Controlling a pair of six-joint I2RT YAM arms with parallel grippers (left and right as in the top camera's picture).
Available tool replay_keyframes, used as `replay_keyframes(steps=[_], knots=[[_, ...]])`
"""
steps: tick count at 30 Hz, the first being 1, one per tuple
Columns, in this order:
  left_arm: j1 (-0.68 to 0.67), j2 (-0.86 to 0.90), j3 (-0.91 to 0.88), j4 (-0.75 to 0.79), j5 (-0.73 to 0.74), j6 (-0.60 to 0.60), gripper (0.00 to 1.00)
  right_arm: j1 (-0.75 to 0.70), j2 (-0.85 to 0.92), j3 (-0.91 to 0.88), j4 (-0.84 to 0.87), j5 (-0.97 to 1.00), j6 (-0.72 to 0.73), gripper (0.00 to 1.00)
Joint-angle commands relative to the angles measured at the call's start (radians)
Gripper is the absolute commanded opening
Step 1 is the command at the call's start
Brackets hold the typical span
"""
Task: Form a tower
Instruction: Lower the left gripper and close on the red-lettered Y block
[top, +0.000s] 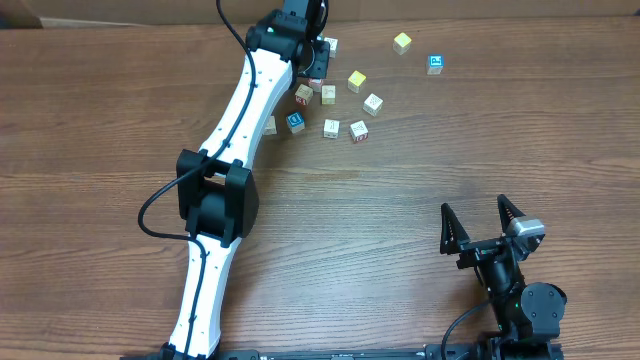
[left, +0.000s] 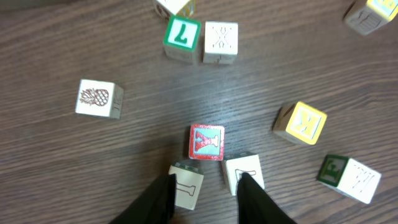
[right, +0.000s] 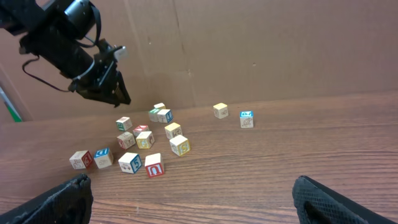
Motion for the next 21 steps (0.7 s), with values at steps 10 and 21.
replay_keyframes(steps=[10, 21], knots=[[-0.006, 0.002, -0.187, 0.058, -0.012, -0.005, 0.36, 0.008, -0.008, -0.010, 0.005, 0.007, -0.001, 1.00], [-0.004, 0.002, -0.289, 0.222, -0.040, 0.017, 0.39, 0.008, -0.008, -0.010, 0.005, 0.007, -0.001, 1.00]])
